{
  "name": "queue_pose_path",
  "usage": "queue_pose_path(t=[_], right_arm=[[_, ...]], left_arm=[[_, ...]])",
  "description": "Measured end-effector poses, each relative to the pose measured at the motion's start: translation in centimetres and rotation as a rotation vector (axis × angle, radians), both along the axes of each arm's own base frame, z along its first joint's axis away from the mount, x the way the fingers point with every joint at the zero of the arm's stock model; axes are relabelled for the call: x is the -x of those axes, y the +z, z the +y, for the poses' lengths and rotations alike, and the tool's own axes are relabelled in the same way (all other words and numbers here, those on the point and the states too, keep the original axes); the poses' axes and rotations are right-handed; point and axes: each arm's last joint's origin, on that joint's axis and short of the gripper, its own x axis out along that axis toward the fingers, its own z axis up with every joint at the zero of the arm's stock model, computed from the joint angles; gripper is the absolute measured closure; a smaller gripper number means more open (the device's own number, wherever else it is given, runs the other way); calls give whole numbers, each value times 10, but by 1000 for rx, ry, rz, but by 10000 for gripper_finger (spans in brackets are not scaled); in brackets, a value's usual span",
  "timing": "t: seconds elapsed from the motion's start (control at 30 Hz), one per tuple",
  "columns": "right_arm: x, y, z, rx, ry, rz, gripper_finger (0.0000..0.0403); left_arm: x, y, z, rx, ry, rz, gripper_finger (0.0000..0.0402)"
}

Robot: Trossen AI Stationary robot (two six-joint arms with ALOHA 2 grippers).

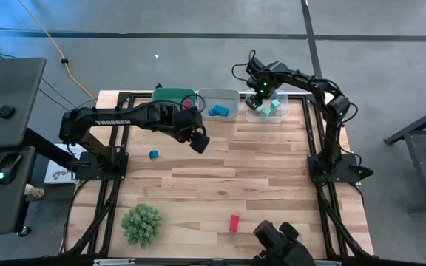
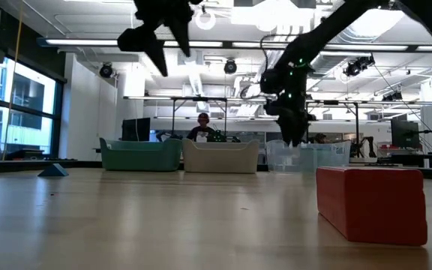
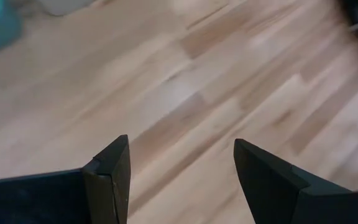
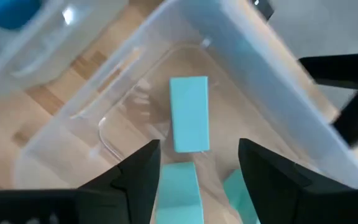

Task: Sort & place blocks by color
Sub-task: Put the red block into the green bin

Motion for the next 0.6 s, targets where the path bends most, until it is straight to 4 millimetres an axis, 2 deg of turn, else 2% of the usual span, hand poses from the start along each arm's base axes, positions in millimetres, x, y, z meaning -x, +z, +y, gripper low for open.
queue_pose_path(t=[0.23,0.6], right_arm=[[8,38,11,66,-58,-82,197],[23,95,41,148,-144,-225,197]], left_arm=[[-9,4,-9,70,96,-113,195],[-15,5,-54,96,142,-145,195]])
